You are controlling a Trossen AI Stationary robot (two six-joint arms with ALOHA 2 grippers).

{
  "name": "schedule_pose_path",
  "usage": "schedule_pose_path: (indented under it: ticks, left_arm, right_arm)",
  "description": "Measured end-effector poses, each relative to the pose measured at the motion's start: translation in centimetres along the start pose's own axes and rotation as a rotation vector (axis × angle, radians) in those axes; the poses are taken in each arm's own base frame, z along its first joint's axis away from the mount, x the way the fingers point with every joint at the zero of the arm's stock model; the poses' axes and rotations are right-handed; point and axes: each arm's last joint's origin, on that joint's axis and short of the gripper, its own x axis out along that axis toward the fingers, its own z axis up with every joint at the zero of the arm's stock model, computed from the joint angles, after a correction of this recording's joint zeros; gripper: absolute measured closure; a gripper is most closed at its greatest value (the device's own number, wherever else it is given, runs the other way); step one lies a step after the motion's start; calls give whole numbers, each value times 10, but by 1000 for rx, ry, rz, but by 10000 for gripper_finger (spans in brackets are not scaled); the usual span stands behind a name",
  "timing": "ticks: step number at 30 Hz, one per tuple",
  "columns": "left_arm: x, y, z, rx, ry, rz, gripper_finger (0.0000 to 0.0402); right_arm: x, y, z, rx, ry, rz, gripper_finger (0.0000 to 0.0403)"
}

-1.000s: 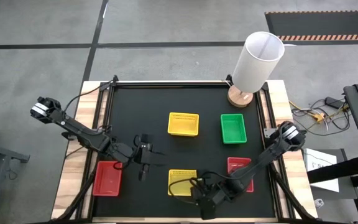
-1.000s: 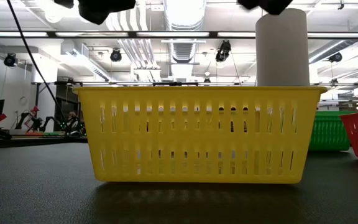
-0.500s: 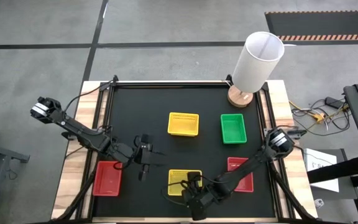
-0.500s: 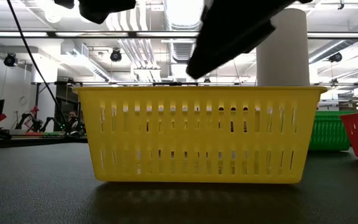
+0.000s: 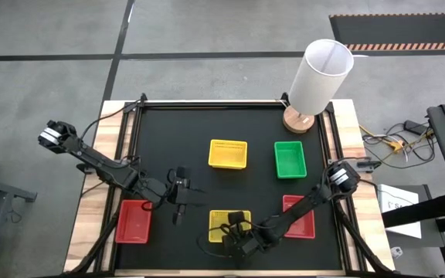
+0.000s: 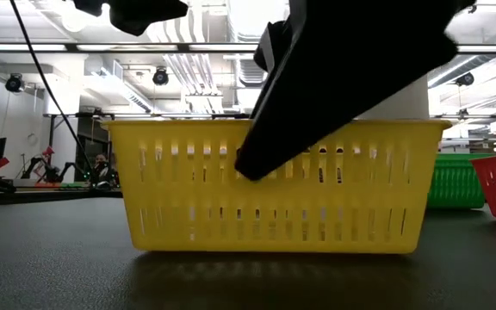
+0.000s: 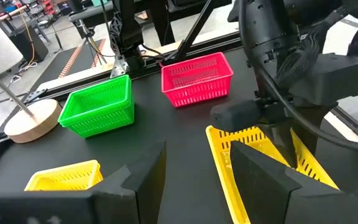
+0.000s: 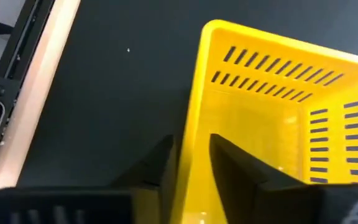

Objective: Stack baskets by color
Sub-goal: Stack the yellow bin on top of the top yellow bin

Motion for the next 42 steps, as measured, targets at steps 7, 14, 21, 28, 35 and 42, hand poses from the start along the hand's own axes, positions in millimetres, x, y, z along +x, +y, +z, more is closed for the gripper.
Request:
schedule_pose_path:
  ticks: [7, 14, 21, 28, 35, 42]
  left_arm:
    - [0, 0, -4, 4, 12, -1, 237]
    - [-1, 0, -3, 37, 1, 1, 237]
    - [-11, 6, 6, 189, -39, 54, 237]
    - [-49, 26, 25, 268, -157, 151, 237]
    - [-88, 42, 28, 222, -275, 201, 237]
    - [-105, 48, 15, 215, -310, 221, 237]
  right_arm:
    - [1, -2, 1, -14, -7, -1, 389]
    - [-6, -3, 4, -32, -18, -18, 393]
    - [-30, -21, 16, -15, -29, -63, 393]
    - [-56, -55, 33, 18, -46, -123, 394]
    - [-57, -114, 42, 48, -31, -210, 394]
    - [-51, -176, 42, 61, 14, -294, 394]
